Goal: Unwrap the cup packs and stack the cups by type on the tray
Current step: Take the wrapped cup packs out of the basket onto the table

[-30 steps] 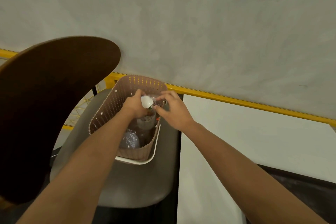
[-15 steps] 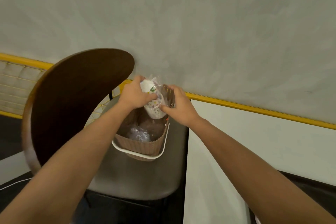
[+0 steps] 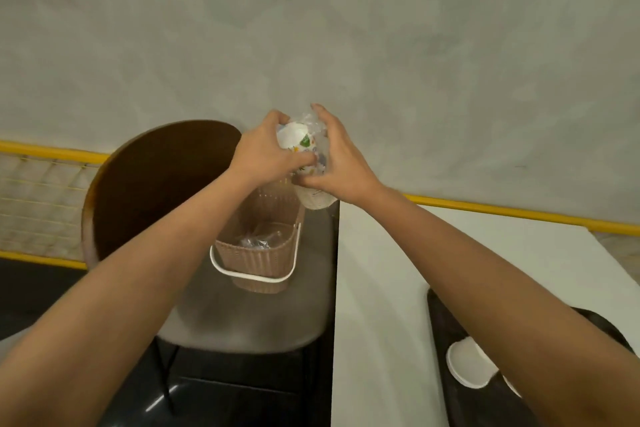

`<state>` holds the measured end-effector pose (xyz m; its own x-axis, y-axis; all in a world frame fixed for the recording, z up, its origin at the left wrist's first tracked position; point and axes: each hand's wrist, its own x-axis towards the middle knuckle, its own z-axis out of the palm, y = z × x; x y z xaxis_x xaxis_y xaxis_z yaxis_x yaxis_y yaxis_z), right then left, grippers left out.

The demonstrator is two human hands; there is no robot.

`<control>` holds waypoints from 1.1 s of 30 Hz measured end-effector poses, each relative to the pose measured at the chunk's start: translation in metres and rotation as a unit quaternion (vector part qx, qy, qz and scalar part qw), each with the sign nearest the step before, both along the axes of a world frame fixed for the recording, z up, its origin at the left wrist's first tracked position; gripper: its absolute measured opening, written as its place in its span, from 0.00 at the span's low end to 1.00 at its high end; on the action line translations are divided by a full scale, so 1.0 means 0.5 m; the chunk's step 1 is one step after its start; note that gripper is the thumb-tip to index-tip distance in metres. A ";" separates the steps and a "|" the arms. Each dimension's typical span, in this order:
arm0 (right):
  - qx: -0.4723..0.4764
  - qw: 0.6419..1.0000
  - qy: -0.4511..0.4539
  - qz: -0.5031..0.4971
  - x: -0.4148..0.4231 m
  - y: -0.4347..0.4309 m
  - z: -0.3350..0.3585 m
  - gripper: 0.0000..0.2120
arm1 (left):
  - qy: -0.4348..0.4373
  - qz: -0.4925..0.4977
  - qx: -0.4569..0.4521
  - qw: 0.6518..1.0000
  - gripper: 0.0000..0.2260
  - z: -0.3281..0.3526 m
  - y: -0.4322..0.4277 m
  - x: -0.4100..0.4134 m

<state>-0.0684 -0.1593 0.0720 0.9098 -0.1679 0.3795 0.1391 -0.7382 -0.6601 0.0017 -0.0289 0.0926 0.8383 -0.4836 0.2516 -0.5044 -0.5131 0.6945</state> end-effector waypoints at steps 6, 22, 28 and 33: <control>-0.013 1.000 0.016 -0.015 -0.122 -0.047 0.039 0.44 | -0.001 -0.051 -0.003 0.999 0.27 0.031 -0.049 -0.124; -0.054 0.995 0.040 -0.067 -0.599 -0.205 0.040 0.36 | 0.077 -0.115 -0.049 0.989 0.28 0.021 -0.206 -0.580; -0.045 0.995 0.055 -0.071 -0.751 -0.242 0.014 0.37 | 0.099 -0.118 -0.071 0.985 0.27 -0.015 -0.247 -0.731; -0.050 0.994 0.051 -0.081 -0.836 -0.261 0.006 0.36 | 0.099 -0.133 -0.071 0.984 0.25 -0.027 -0.267 -0.809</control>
<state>-0.4862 -0.2900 0.0751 0.9085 -0.2822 0.3081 -0.0522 -0.8083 -0.5864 -0.4029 -0.1623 0.0791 0.7269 -0.6636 0.1770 -0.4546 -0.2718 0.8482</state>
